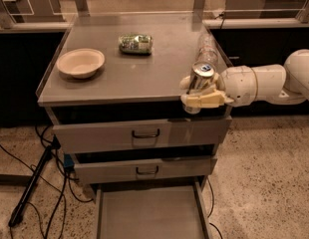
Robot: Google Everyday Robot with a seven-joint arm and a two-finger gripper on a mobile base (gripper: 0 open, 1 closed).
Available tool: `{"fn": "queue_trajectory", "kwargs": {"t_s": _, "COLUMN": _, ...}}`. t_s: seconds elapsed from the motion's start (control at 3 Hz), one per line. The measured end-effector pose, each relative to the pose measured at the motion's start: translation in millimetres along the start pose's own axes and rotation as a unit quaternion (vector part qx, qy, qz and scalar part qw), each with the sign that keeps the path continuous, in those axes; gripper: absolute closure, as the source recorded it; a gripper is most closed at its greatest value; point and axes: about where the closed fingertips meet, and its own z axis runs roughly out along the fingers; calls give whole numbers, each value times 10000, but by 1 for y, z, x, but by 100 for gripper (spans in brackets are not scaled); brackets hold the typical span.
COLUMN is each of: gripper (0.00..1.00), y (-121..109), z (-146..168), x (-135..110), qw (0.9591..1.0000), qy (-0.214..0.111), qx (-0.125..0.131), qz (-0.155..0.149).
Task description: Pick redbull can from bottom drawer and place on counter
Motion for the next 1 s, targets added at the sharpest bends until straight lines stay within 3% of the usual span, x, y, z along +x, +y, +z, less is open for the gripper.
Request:
{"fn": "queue_trajectory", "kwargs": {"t_s": 0.33, "gripper": 100, "y": -6, "z": 1, "x": -11, "qw": 10000, "qy": 4, "qx": -56, "qz": -22}}
{"fn": "queue_trajectory", "kwargs": {"t_s": 0.67, "gripper": 100, "y": -30, "z": 11, "x": -53, "qw": 9994, "qy": 47, "qx": -333, "qz": -106}}
{"fn": "queue_trajectory", "kwargs": {"t_s": 1.0, "gripper": 100, "y": -50, "z": 29, "x": -74, "qw": 9985, "qy": -4, "qx": -527, "qz": -176}}
